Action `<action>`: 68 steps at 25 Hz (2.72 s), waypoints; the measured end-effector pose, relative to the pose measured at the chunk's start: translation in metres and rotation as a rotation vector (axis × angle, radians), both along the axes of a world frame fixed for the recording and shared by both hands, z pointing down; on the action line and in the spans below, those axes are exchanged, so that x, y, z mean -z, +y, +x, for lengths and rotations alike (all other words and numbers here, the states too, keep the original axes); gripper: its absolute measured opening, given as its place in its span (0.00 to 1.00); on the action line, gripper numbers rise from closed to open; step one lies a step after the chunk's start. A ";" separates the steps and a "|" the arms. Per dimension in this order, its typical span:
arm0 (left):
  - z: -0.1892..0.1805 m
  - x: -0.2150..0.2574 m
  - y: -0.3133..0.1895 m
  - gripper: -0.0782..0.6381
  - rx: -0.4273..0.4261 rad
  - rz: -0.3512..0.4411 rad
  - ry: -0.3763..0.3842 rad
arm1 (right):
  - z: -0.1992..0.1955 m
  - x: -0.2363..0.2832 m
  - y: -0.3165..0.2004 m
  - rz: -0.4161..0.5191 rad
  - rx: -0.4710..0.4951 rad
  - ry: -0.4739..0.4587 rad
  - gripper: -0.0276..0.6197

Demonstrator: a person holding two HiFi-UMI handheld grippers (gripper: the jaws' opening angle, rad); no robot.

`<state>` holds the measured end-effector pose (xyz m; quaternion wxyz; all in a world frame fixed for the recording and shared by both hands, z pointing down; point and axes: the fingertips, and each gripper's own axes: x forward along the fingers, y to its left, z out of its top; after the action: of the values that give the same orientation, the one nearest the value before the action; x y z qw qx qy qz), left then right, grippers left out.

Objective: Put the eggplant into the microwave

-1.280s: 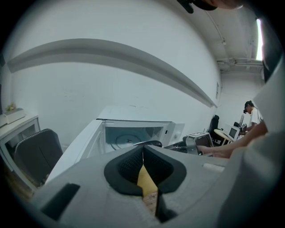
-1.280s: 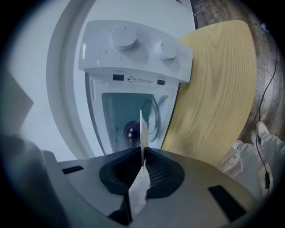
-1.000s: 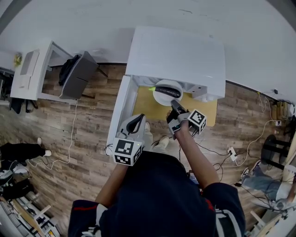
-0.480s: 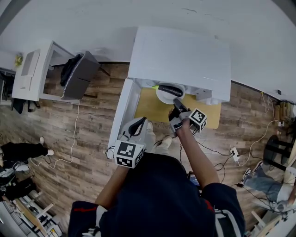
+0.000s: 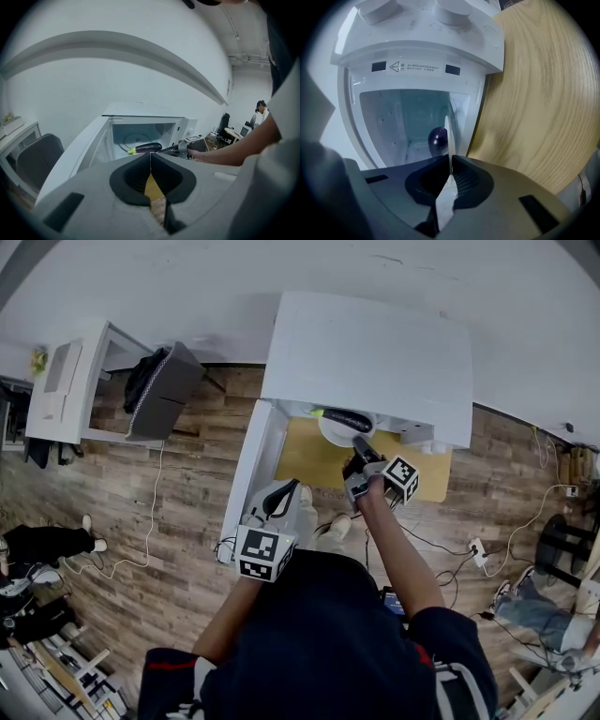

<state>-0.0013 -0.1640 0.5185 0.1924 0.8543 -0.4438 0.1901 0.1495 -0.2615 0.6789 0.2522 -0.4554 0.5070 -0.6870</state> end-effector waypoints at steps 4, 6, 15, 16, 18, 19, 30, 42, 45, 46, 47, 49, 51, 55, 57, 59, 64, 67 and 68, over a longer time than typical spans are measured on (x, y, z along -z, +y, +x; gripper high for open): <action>-0.001 -0.002 0.002 0.13 -0.001 -0.003 -0.010 | -0.001 -0.001 -0.005 0.003 -0.013 0.002 0.08; -0.001 -0.003 0.002 0.13 -0.001 -0.007 -0.013 | -0.002 -0.001 -0.008 0.000 -0.021 0.004 0.08; -0.002 -0.003 0.002 0.13 0.005 -0.005 -0.011 | -0.004 -0.005 -0.021 -0.004 -0.046 0.020 0.08; -0.002 -0.003 0.002 0.13 0.005 -0.007 -0.011 | -0.004 -0.005 -0.022 -0.004 -0.048 0.021 0.08; -0.002 -0.004 0.002 0.13 0.006 -0.010 -0.010 | -0.006 -0.003 -0.025 -0.002 -0.049 0.019 0.08; -0.003 -0.004 0.002 0.13 0.007 -0.011 -0.009 | -0.006 -0.003 -0.026 -0.001 -0.049 0.017 0.08; -0.005 -0.007 0.000 0.13 0.012 -0.019 -0.006 | -0.006 -0.011 -0.033 -0.011 -0.061 0.046 0.08; -0.008 -0.009 -0.001 0.13 0.020 -0.026 -0.012 | -0.003 -0.013 -0.046 -0.006 -0.075 0.064 0.08; -0.007 -0.009 -0.001 0.13 0.021 -0.027 -0.012 | -0.002 -0.013 -0.046 0.005 -0.076 0.055 0.08; -0.008 -0.009 -0.001 0.13 0.021 -0.027 -0.011 | -0.003 -0.012 -0.046 0.009 -0.073 0.055 0.08; -0.008 -0.009 -0.001 0.13 0.022 -0.027 -0.010 | -0.003 -0.011 -0.046 0.014 -0.069 0.056 0.08; -0.008 -0.009 -0.001 0.13 0.022 -0.028 -0.009 | -0.003 -0.010 -0.046 0.025 -0.059 0.066 0.10; -0.007 -0.009 -0.001 0.13 0.022 -0.028 -0.007 | -0.002 -0.009 -0.046 0.037 -0.047 0.078 0.13; -0.005 -0.009 0.000 0.13 0.020 -0.028 -0.008 | -0.003 -0.006 -0.047 0.049 -0.025 0.088 0.19; -0.004 -0.009 0.000 0.13 0.019 -0.028 -0.007 | -0.001 -0.005 -0.046 0.050 -0.024 0.095 0.21; -0.004 -0.009 0.001 0.13 0.017 -0.028 -0.008 | 0.000 -0.006 -0.043 0.052 -0.023 0.103 0.23; -0.002 -0.008 0.001 0.13 0.017 -0.024 -0.008 | 0.003 -0.006 -0.037 0.063 -0.004 0.132 0.23; 0.000 -0.008 0.002 0.13 0.016 -0.020 -0.007 | 0.005 -0.005 -0.032 0.068 0.010 0.151 0.23; 0.000 -0.008 0.002 0.13 0.015 -0.019 -0.008 | 0.006 -0.004 -0.031 0.070 0.015 0.159 0.22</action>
<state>-0.0011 -0.1617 0.5264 0.2003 0.8483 -0.4492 0.1962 0.1558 -0.2922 0.6831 0.2218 -0.4957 0.5525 -0.6323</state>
